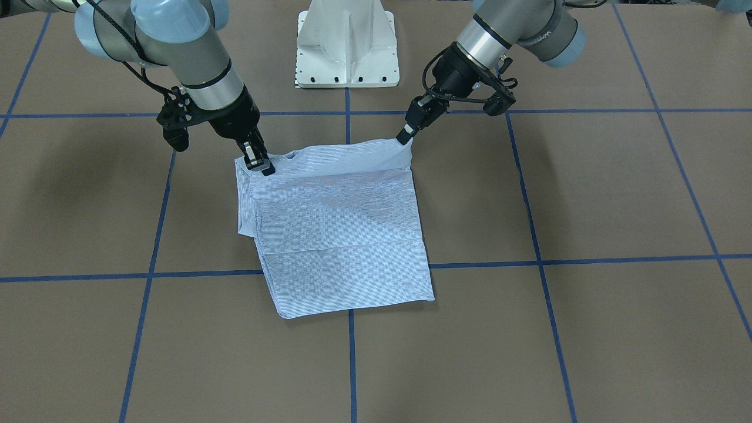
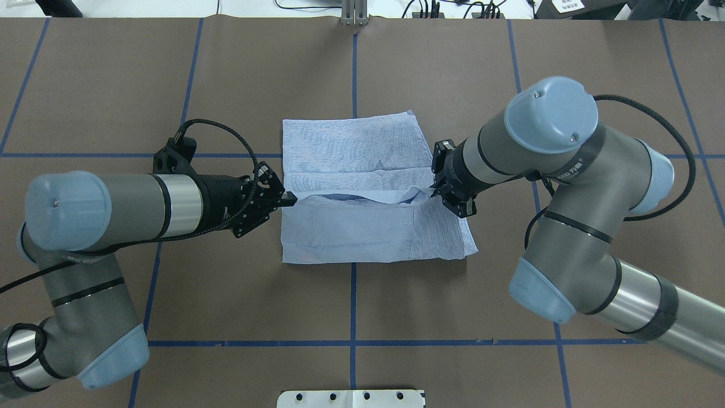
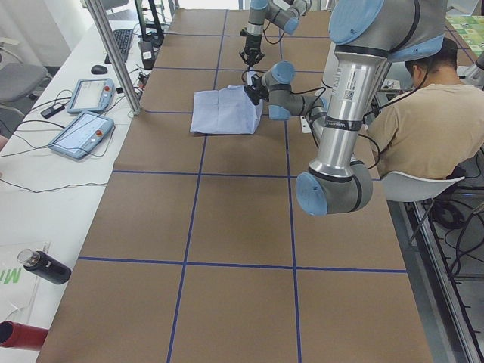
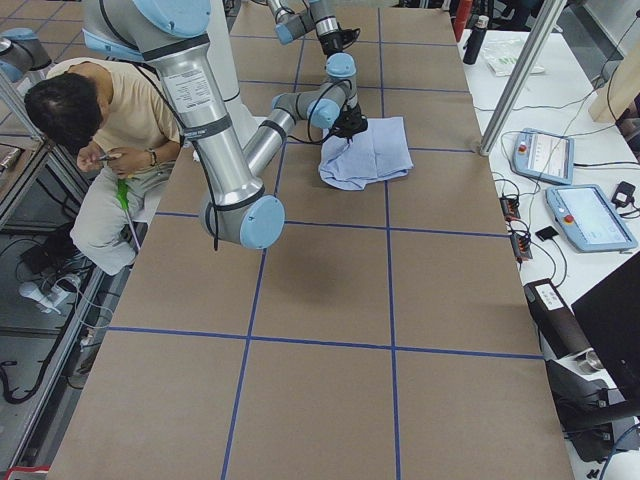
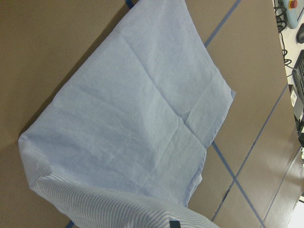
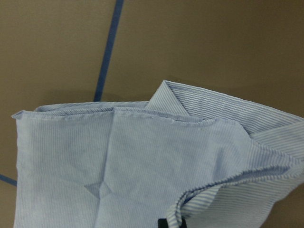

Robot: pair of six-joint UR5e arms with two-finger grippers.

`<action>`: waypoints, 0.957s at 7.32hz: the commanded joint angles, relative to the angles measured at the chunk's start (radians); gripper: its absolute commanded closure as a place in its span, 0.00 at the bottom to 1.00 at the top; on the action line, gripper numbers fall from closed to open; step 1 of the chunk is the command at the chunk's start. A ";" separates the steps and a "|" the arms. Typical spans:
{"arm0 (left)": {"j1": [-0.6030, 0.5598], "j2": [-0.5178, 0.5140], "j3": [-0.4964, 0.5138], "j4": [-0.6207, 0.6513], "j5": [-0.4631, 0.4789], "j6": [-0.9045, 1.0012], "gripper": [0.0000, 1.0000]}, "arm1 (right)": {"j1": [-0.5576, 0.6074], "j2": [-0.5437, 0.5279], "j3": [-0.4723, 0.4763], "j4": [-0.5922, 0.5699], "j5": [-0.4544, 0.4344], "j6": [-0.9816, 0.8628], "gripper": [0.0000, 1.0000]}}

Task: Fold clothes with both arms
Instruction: 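Lift the near edge with both grippers and fold it toward the far edge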

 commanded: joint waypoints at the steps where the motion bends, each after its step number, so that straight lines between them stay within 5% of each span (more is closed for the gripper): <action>1: -0.060 -0.095 0.145 -0.005 -0.004 0.028 1.00 | 0.052 0.124 -0.194 0.000 0.031 -0.085 1.00; 4: -0.107 -0.170 0.282 -0.009 -0.006 0.074 1.00 | 0.085 0.267 -0.443 0.003 0.034 -0.217 1.00; 7: -0.146 -0.232 0.484 -0.141 -0.004 0.094 1.00 | 0.096 0.353 -0.658 0.178 0.033 -0.234 1.00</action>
